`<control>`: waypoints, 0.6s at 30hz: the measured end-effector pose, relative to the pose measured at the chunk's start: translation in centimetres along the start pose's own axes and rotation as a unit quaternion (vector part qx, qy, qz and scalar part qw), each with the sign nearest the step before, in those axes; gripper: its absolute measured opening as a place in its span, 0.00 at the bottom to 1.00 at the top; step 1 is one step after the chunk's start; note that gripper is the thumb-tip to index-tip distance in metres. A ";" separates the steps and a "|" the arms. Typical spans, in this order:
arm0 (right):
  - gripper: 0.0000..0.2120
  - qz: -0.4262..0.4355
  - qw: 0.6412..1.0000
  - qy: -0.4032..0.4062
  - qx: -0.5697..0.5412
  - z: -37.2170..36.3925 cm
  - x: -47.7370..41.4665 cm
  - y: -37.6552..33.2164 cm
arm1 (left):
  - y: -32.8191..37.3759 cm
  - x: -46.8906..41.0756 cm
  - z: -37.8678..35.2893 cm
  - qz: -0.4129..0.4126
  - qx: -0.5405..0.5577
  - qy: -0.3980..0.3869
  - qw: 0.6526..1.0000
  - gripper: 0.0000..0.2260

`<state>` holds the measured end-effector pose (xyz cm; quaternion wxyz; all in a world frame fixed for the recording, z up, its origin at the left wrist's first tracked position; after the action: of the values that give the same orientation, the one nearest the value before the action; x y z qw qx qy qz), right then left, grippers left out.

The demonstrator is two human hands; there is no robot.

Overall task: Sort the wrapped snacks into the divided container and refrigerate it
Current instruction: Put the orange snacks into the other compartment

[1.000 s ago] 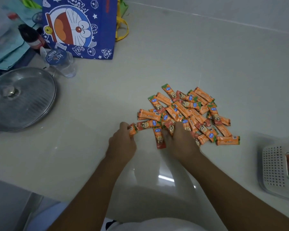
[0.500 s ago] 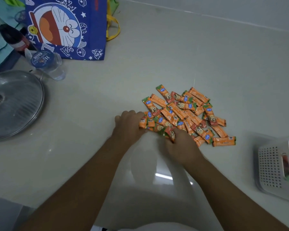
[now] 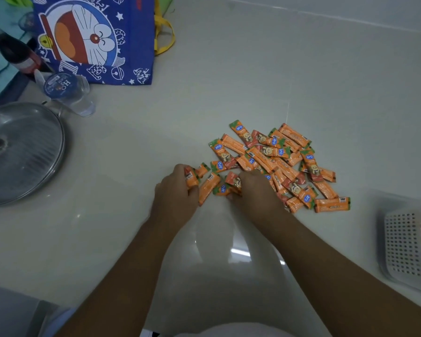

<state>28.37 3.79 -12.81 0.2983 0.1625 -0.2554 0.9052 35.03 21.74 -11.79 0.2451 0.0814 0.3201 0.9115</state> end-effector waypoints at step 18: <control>0.12 -0.167 0.952 0.092 -0.241 6.1 3.8 12.9 | 3.0 1.6 -4.5 0.012 0.055 -0.099 0.994 0.08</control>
<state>18.29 -6.84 -10.82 0.4977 0.0426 -0.4066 0.7649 31.11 18.08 -13.47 0.2595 0.1885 0.3426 0.8830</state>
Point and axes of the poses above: each hand's wrist, its own x-axis away from the middle knuckle, its own z-axis out of the back of the hand, y = z × x, the point moved 8 cm from there along -x, towards the middle knuckle, and after that the axes turned 15 degrees about -z, right-handed, at the moved point
